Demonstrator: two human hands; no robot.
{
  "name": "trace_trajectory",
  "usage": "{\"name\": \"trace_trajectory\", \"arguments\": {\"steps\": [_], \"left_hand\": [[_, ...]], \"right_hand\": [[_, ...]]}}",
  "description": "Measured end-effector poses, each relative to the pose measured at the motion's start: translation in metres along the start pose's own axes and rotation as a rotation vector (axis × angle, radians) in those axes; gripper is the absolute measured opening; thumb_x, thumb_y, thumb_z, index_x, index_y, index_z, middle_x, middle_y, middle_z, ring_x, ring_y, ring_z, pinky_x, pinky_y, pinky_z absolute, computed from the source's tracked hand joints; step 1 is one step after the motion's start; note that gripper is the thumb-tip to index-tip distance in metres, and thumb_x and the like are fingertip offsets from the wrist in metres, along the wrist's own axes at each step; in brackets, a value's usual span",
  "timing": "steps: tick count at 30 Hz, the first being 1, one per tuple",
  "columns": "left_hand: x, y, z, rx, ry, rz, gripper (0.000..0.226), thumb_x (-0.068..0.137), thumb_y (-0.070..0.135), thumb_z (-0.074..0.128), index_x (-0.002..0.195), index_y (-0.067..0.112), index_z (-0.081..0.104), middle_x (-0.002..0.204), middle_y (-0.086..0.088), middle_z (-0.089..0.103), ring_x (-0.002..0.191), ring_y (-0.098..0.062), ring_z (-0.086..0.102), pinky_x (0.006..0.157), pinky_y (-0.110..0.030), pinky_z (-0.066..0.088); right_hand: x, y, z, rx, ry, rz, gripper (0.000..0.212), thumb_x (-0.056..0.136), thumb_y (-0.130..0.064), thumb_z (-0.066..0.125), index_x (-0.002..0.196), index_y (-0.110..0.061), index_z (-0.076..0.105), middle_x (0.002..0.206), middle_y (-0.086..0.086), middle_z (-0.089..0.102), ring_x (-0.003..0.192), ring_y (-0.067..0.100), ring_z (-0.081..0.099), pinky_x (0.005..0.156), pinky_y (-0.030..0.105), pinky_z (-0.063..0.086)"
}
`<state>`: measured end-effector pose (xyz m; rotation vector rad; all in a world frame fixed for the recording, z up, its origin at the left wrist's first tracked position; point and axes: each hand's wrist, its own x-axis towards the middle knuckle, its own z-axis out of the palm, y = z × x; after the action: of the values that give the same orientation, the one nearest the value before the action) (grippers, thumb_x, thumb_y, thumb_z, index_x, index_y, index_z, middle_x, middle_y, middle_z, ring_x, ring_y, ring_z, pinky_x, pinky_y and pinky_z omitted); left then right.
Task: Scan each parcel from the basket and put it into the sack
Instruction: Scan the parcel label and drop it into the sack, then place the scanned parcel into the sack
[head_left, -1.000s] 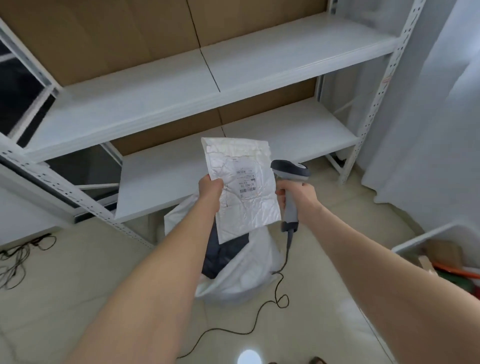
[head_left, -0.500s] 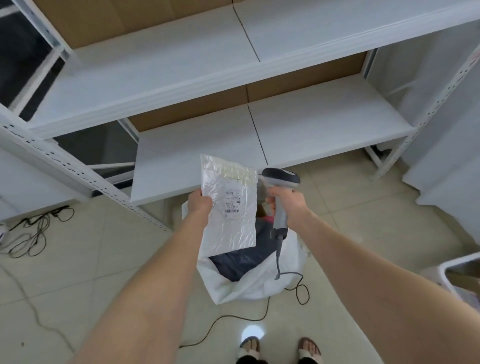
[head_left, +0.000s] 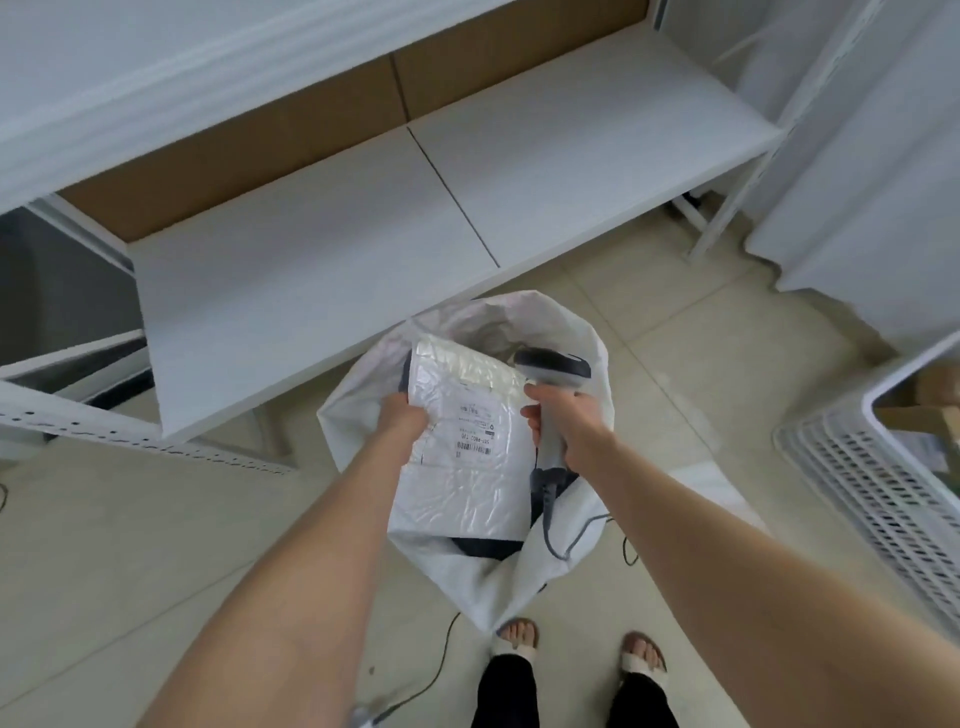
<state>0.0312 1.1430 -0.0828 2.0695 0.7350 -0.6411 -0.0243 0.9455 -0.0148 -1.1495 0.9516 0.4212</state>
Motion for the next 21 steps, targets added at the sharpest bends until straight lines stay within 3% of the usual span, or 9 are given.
{"name": "trace_trajectory", "arguments": {"steps": [4, 7, 10, 13, 18, 21], "left_hand": [[0.01, -0.008, 0.007, 0.281, 0.021, -0.001, 0.05, 0.089, 0.007, 0.047, 0.138, 0.008, 0.04, 0.13, -0.014, 0.052, 0.117, -0.035, 0.052, 0.094, -0.045, 0.048], [0.001, -0.001, 0.008, 0.427, 0.008, -0.004, 0.059, 0.091, 0.011, 0.049, 0.146, 0.005, 0.028, 0.142, -0.018, 0.041, 0.124, -0.035, 0.046, 0.101, -0.046, 0.043], [-0.012, 0.017, 0.005, 0.505, -0.004, 0.042, 0.05, 0.093, 0.013, 0.05, 0.14, 0.002, 0.037, 0.139, -0.02, 0.043, 0.121, -0.034, 0.049, 0.089, -0.035, 0.045], [-0.031, 0.046, 0.008, 0.52, -0.027, 0.186, 0.043, 0.092, 0.011, 0.048, 0.134, 0.006, 0.048, 0.135, -0.019, 0.048, 0.111, -0.031, 0.056, 0.079, -0.032, 0.046], [-0.089, 0.119, 0.042, 0.596, -0.067, 0.42, 0.038, 0.094, 0.008, 0.045, 0.131, 0.006, 0.055, 0.136, -0.017, 0.048, 0.113, -0.033, 0.057, 0.09, -0.035, 0.048], [-0.13, 0.161, 0.083, 0.612, -0.081, 0.463, 0.038, 0.097, 0.014, 0.044, 0.133, 0.008, 0.053, 0.134, -0.012, 0.05, 0.108, -0.028, 0.056, 0.078, -0.03, 0.048]], "right_hand": [[0.004, 0.013, -0.001, 0.05, 0.029, -0.018, 0.009, 0.088, -0.008, 0.066, 0.091, 0.0, 0.062, 0.063, 0.01, 0.056, 0.047, 0.016, 0.044, 0.044, 0.024, 0.039], [0.003, 0.018, -0.004, 0.054, 0.043, -0.042, 0.011, 0.088, -0.007, 0.065, 0.082, -0.003, 0.058, 0.066, 0.011, 0.057, 0.044, 0.015, 0.045, 0.042, 0.023, 0.039], [-0.006, 0.017, -0.008, 0.077, 0.03, -0.055, 0.011, 0.087, -0.007, 0.066, 0.082, -0.004, 0.057, 0.068, 0.012, 0.059, 0.046, 0.015, 0.046, 0.043, 0.023, 0.04], [-0.024, 0.007, -0.016, 0.123, 0.03, -0.084, 0.01, 0.086, -0.008, 0.066, 0.088, -0.003, 0.058, 0.065, 0.012, 0.06, 0.046, 0.016, 0.048, 0.043, 0.022, 0.041], [-0.066, -0.024, -0.058, 0.179, 0.04, -0.221, 0.007, 0.088, -0.005, 0.062, 0.086, -0.001, 0.056, 0.059, 0.015, 0.054, 0.043, 0.019, 0.045, 0.042, 0.023, 0.038], [-0.091, -0.042, -0.104, 0.244, 0.1, -0.278, 0.006, 0.089, -0.005, 0.061, 0.086, -0.002, 0.056, 0.06, 0.016, 0.054, 0.037, 0.017, 0.045, 0.04, 0.02, 0.038]]}}
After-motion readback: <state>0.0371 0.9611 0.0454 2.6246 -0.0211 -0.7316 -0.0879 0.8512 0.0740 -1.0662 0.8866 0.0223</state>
